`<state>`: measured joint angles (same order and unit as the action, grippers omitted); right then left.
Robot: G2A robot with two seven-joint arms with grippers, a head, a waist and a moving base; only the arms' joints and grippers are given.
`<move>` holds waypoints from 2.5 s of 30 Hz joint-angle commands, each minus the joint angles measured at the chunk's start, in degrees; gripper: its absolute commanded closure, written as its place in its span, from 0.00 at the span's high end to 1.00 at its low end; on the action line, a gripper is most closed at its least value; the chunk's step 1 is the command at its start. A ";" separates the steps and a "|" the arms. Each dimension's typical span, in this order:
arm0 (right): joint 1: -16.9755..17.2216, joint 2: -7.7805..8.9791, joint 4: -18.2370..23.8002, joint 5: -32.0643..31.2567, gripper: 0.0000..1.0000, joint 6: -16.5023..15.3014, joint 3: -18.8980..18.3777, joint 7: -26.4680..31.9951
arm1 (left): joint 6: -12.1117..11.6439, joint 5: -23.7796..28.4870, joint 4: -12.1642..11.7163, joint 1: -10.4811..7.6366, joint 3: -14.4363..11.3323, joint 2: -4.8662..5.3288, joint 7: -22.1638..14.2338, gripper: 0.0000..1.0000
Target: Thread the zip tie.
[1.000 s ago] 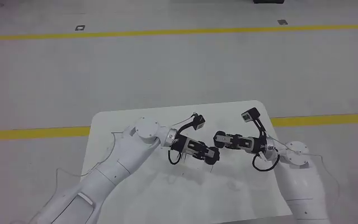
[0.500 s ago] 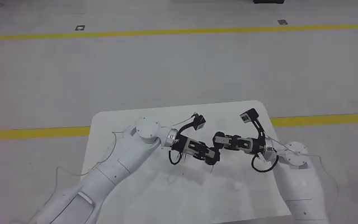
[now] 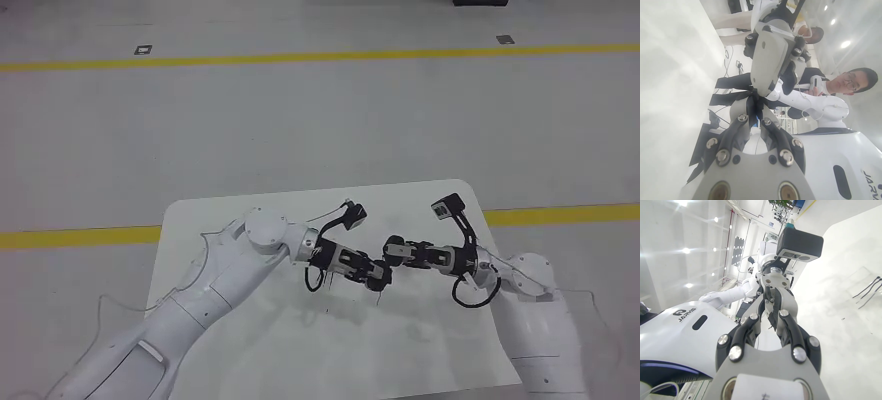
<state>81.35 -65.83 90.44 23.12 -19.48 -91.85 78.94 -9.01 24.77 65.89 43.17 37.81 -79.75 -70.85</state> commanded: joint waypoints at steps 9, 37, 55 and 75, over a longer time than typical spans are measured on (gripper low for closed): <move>0.38 -0.11 -1.12 -1.71 0.24 0.00 -1.34 -4.65 | -0.11 0.65 0.46 -0.17 -0.18 0.20 0.15 0.00; 1.62 0.17 1.12 -6.81 0.21 0.00 -0.23 -3.69 | 2.47 -1.10 2.79 -0.15 -0.89 1.32 1.07 0.00; 2.56 0.37 4.04 -11.21 0.16 0.00 -0.72 -3.80 | 4.69 -1.94 3.54 -0.32 -1.64 1.82 1.91 0.00; 2.82 0.50 5.40 -14.04 0.07 0.00 -0.21 -2.96 | 5.79 -2.13 3.39 -0.93 -2.93 1.96 2.00 0.00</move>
<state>84.17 -65.35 95.68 9.38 -19.48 -92.06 75.88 -3.25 22.65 69.27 42.25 34.92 -77.80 -68.88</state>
